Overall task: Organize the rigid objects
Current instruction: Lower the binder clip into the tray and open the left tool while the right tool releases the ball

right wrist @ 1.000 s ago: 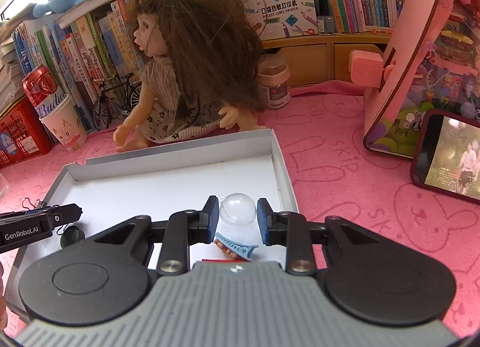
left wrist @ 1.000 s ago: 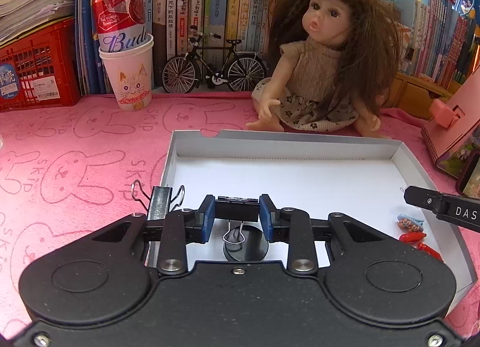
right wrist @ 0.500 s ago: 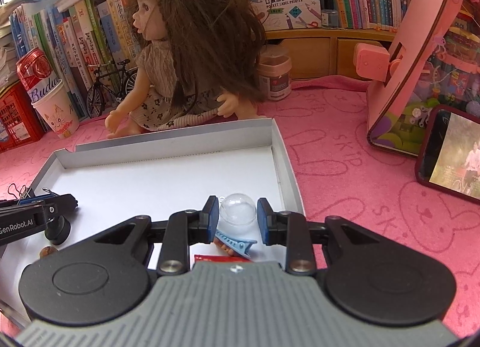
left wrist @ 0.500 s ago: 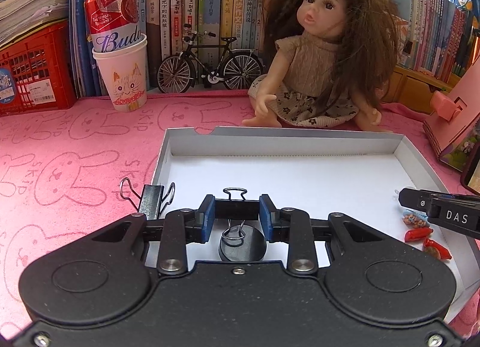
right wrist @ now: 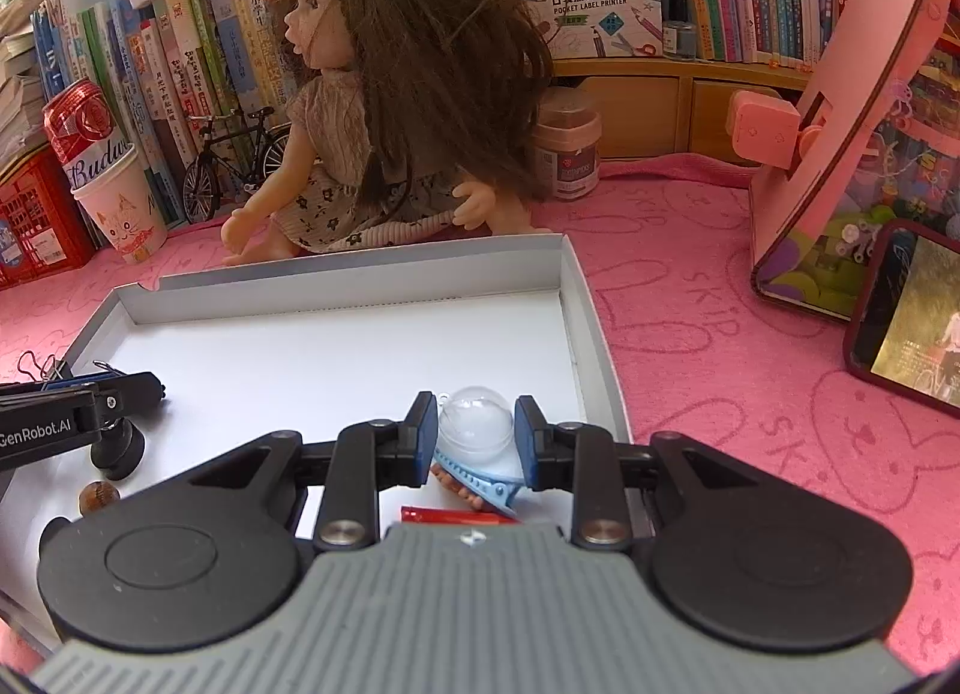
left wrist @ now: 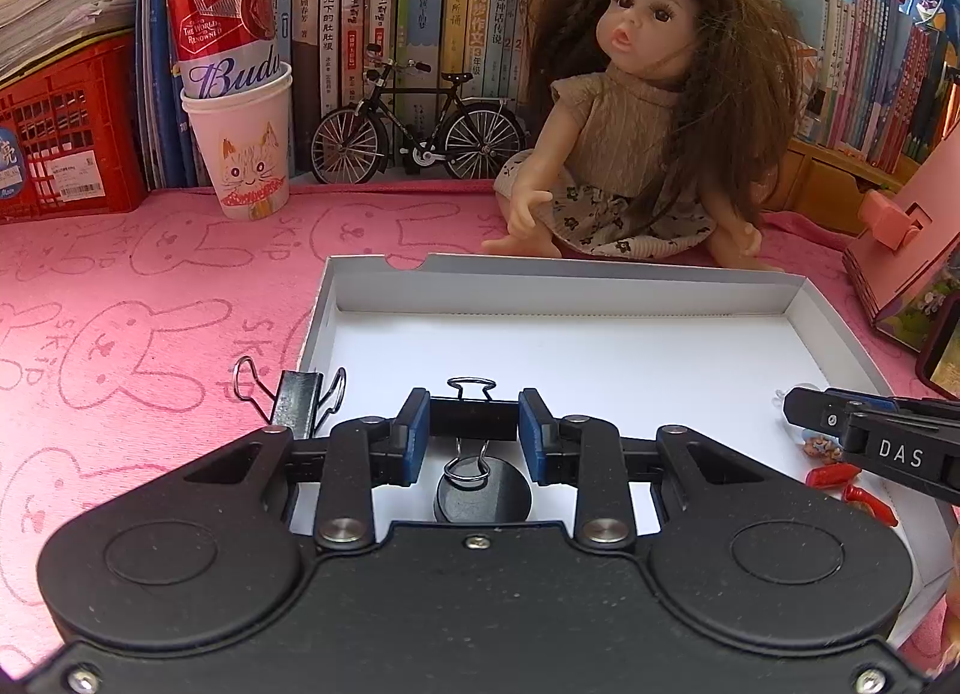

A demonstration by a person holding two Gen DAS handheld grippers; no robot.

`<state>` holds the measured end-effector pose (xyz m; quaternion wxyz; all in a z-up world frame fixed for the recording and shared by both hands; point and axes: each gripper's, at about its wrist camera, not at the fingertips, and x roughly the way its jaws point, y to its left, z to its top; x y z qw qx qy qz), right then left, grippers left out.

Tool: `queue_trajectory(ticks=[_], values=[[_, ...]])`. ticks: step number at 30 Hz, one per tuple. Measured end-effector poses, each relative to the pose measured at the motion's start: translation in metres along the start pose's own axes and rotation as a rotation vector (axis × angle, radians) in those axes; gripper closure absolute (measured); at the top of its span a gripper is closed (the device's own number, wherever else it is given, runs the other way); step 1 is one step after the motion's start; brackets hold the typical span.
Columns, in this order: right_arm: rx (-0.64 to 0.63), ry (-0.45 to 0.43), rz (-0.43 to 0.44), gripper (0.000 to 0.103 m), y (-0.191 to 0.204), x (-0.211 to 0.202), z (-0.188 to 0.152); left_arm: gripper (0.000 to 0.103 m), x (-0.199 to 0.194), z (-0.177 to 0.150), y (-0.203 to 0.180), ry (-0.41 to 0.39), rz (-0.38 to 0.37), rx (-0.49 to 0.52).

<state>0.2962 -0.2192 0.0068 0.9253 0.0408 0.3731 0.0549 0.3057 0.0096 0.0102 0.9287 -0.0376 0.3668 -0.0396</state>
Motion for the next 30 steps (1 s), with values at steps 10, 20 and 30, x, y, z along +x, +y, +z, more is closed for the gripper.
queue_trajectory(ticks=[10,20,30], values=[[-0.007,-0.003,0.000,0.069,0.0003,0.0009,0.0007,0.072,0.0042,0.0002,-0.0005,0.017,-0.006,0.009],[-0.023,-0.007,-0.006,0.069,0.0018,0.0010,-0.0007,0.072,0.0044,-0.0015,-0.0030,0.014,0.003,0.028],[-0.001,-0.026,0.003,0.047,-0.0003,-0.0018,-0.0017,0.057,0.0016,-0.0025,-0.0022,0.012,0.010,0.023]])
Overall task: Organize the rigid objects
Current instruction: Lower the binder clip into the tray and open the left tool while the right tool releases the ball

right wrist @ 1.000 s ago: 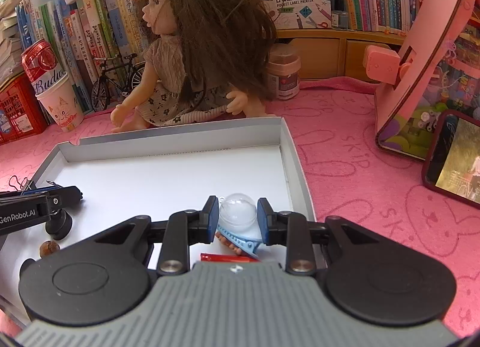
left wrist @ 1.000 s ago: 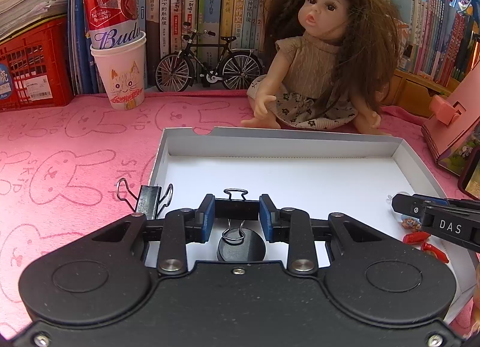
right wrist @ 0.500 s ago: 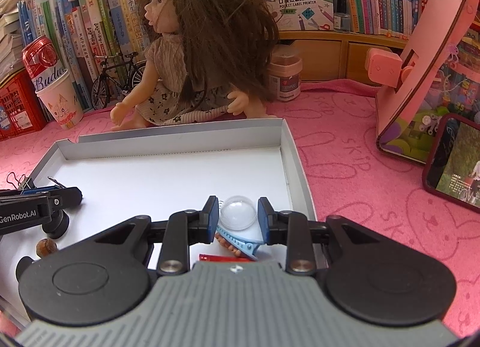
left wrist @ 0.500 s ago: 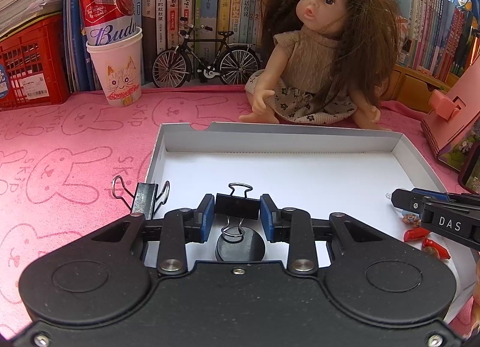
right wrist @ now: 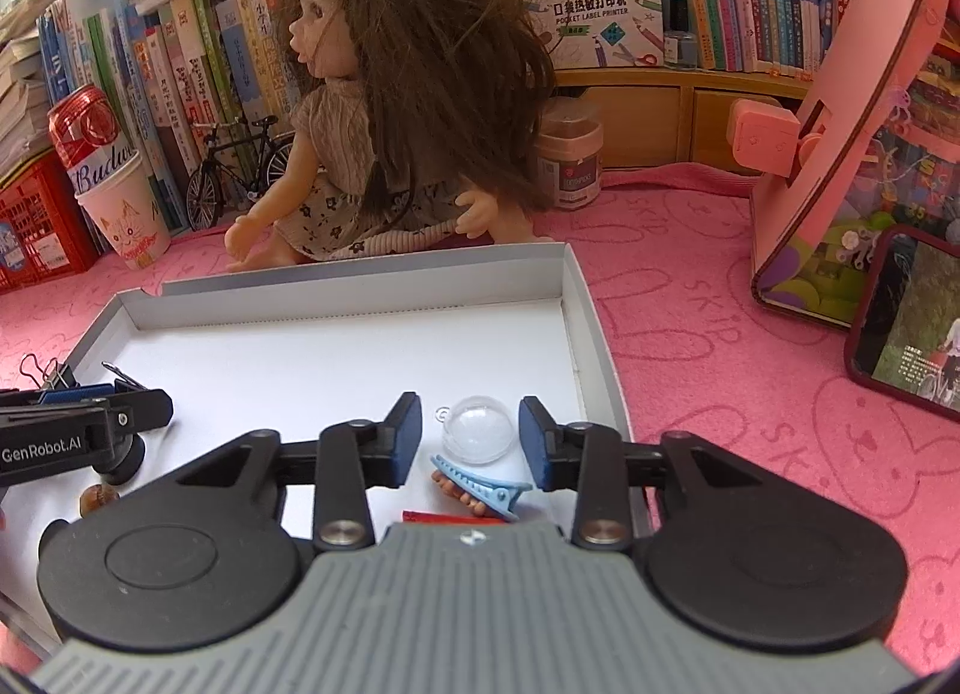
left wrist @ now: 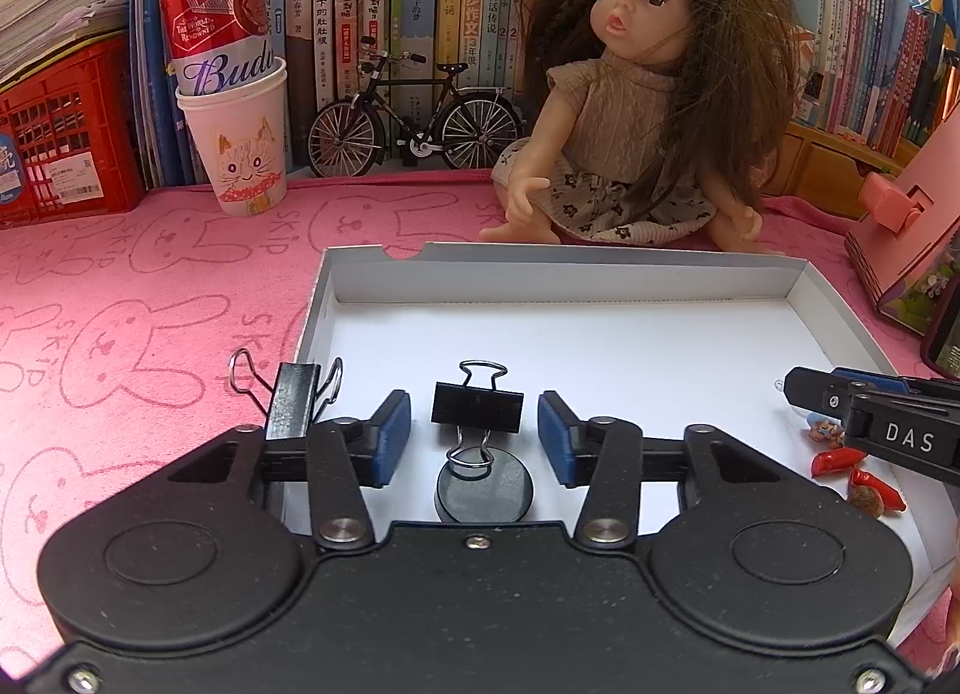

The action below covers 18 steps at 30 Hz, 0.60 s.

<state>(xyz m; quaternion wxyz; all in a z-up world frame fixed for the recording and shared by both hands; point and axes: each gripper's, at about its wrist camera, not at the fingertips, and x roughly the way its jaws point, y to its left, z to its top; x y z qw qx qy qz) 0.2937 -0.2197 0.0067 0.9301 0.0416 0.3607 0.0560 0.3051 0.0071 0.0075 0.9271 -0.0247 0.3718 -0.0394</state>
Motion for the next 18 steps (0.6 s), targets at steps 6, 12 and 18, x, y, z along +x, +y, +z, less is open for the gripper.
queue_trajectory(ticks=[6,12,18], values=[[-0.006,-0.016,-0.005,0.044,0.000,-0.007,-0.001,0.050,-0.010,-0.004,-0.001,-0.015,-0.001,0.014],[-0.024,-0.042,-0.006,0.039,0.003,-0.020,-0.003,0.043,-0.028,-0.005,-0.008,-0.055,-0.012,0.039],[-0.030,-0.073,-0.004,0.032,0.008,-0.037,-0.005,0.037,-0.049,-0.009,-0.016,-0.095,-0.027,0.065]])
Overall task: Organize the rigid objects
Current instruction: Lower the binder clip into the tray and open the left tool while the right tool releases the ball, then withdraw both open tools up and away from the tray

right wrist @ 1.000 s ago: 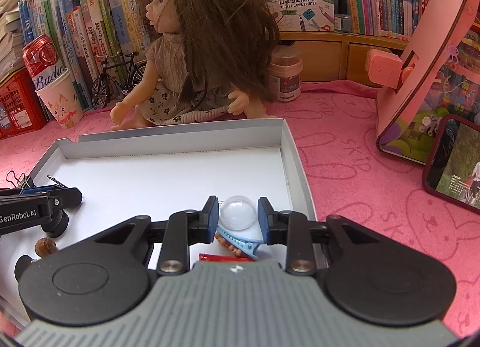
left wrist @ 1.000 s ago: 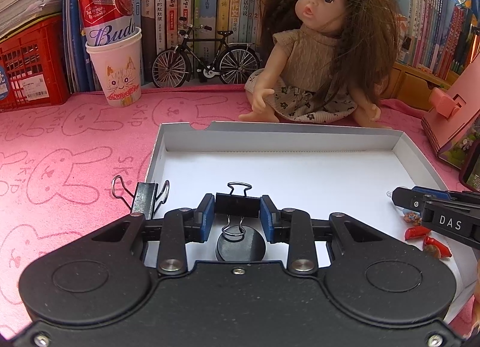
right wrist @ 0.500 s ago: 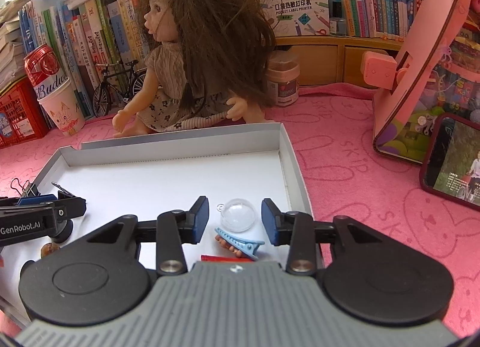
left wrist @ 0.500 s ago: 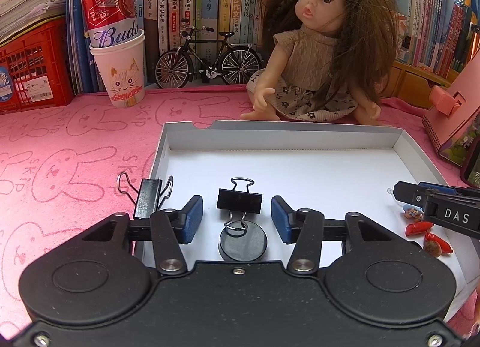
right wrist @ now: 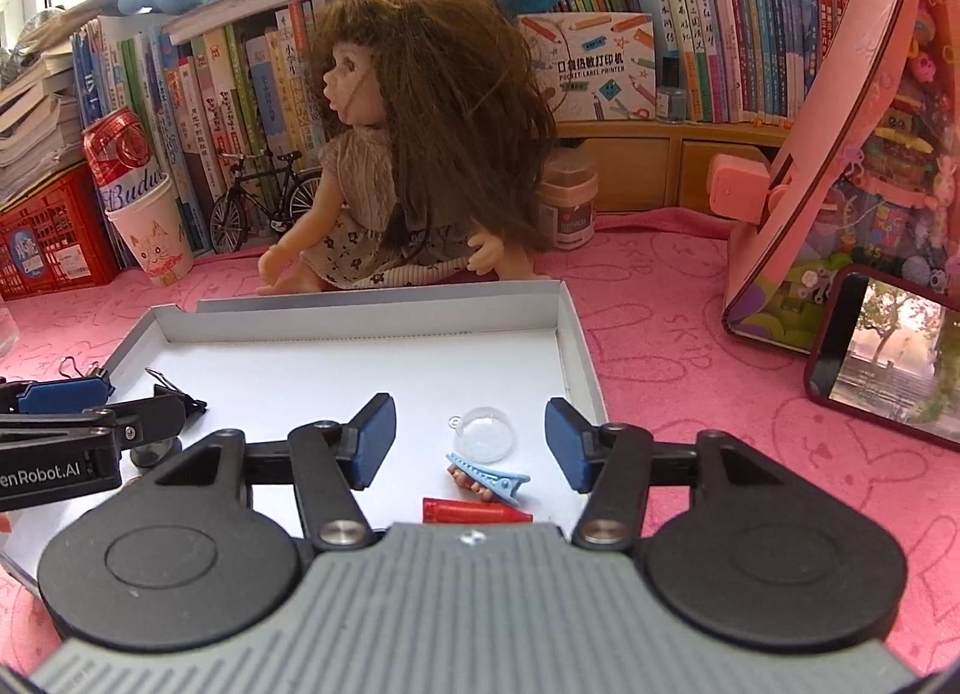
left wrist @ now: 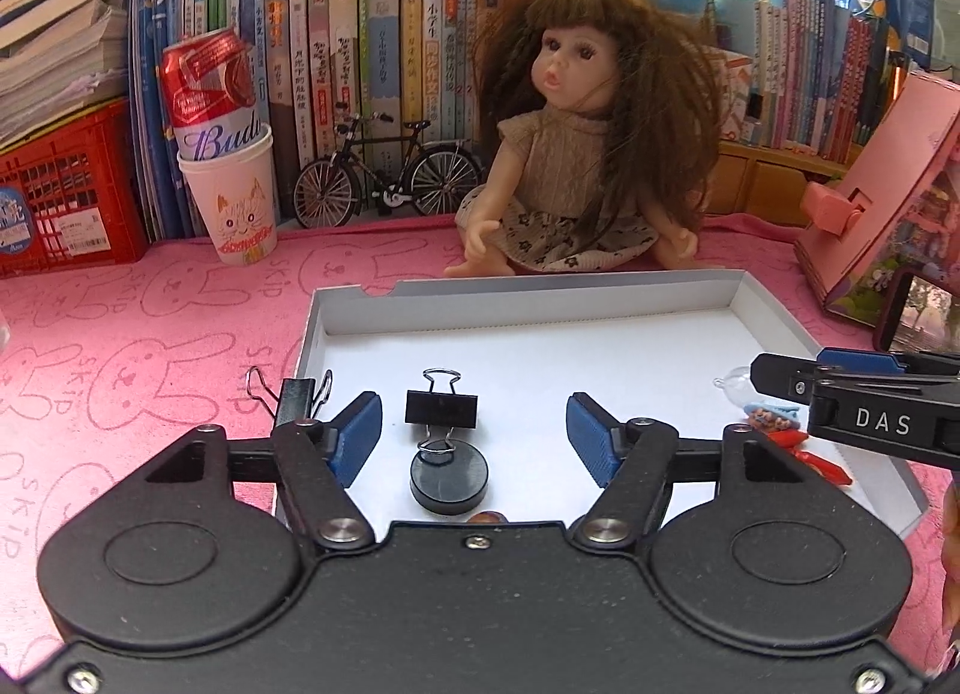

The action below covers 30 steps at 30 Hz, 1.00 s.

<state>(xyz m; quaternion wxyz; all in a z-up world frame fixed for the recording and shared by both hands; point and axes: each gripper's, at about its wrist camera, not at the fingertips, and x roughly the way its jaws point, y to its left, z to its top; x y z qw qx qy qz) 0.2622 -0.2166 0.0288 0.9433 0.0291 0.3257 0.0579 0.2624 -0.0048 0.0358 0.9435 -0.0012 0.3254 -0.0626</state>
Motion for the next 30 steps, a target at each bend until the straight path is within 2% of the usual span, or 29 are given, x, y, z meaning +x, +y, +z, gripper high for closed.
queue_trajectory(ticks=[11,30], values=[[-0.039,-0.076,-0.002,0.019,0.010,-0.040,-0.014,0.029,-0.044,-0.012,-0.004,-0.065,-0.024,-0.008],[-0.067,-0.124,0.016,0.016,0.021,-0.081,-0.041,0.025,-0.098,-0.049,-0.004,-0.123,-0.037,-0.010]])
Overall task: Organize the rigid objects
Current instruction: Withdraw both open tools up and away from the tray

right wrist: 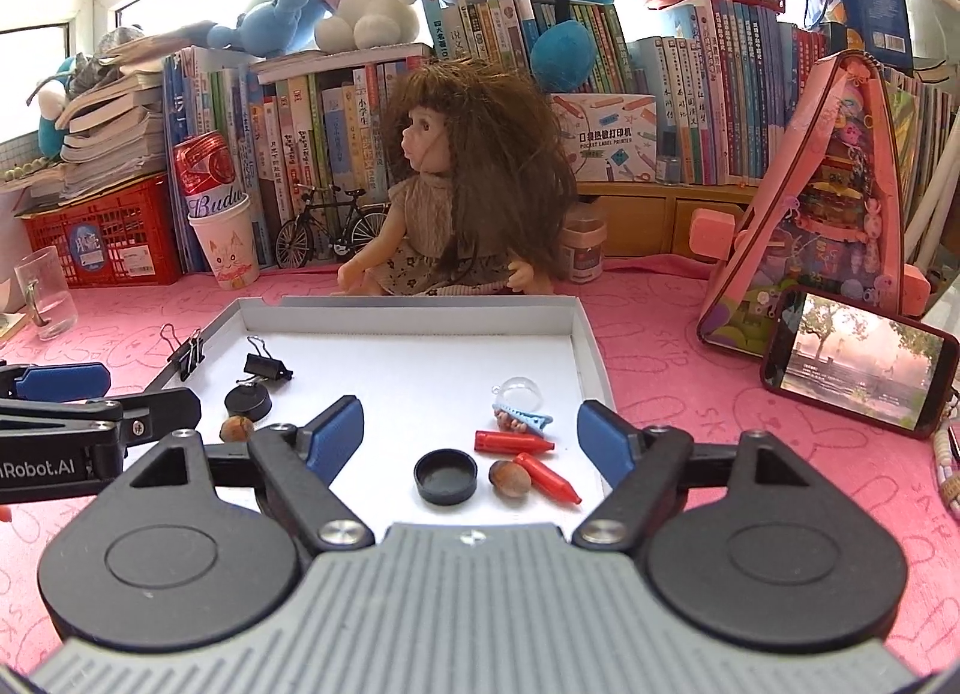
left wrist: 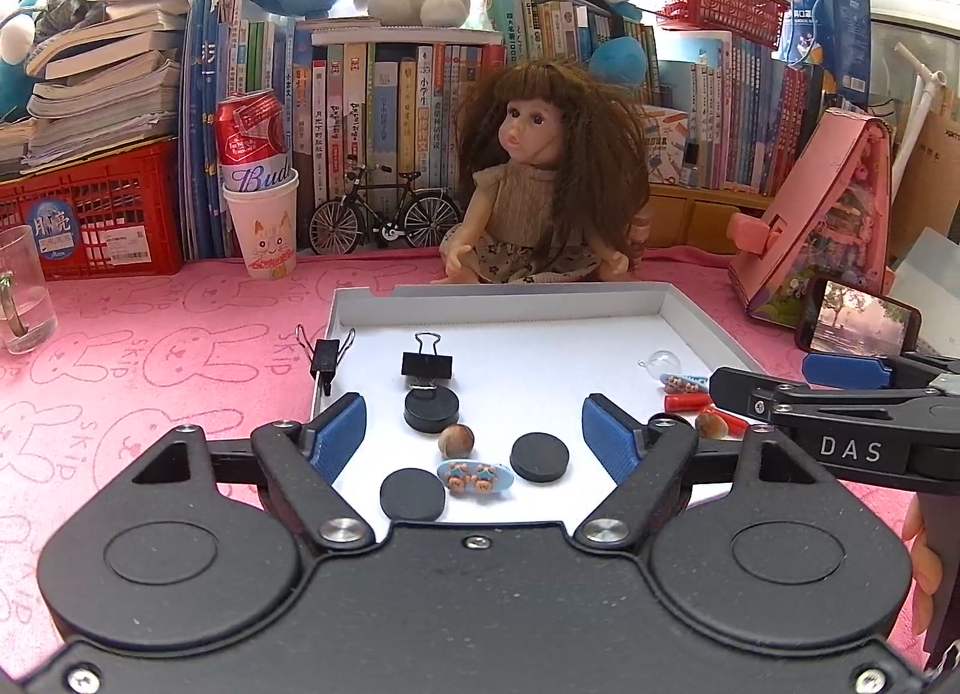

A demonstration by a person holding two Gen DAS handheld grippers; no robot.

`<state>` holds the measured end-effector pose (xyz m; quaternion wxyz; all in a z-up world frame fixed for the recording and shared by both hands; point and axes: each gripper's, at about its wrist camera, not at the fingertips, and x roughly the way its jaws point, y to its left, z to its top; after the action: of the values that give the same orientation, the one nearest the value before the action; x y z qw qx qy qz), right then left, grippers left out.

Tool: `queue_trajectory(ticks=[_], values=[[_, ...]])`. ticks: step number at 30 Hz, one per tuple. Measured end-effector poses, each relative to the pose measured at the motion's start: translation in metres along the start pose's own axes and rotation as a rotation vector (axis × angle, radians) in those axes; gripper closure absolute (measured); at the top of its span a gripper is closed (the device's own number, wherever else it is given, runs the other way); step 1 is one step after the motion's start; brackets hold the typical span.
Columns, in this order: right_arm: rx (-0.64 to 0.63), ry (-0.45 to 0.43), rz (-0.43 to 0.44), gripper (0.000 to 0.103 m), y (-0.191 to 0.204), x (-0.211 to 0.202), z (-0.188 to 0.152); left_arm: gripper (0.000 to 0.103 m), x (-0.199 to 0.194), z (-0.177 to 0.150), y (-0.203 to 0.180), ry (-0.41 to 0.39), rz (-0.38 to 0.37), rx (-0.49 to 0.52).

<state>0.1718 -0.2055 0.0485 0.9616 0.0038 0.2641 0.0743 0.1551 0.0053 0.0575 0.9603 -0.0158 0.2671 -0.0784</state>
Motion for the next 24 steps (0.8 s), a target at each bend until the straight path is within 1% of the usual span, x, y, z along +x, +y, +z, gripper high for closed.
queue_trajectory(ticks=[4,8,13,17,24], values=[[-0.006,0.003,-0.005,0.014,0.002,-0.005,-0.008,0.023,-0.010,-0.008,-0.002,-0.015,-0.002,0.011],[-0.001,0.011,-0.012,0.014,0.002,-0.011,-0.017,0.022,-0.017,-0.017,-0.003,-0.017,-0.003,0.014],[0.004,0.011,-0.023,0.011,0.002,-0.016,-0.028,0.022,-0.027,-0.032,-0.006,-0.035,0.012,0.033],[0.015,0.020,-0.020,0.010,0.002,-0.021,-0.037,0.022,-0.035,-0.042,-0.008,-0.048,0.011,0.031],[0.008,0.035,-0.030,0.007,0.004,-0.026,-0.052,0.021,-0.044,-0.058,-0.010,-0.052,0.031,0.021]])
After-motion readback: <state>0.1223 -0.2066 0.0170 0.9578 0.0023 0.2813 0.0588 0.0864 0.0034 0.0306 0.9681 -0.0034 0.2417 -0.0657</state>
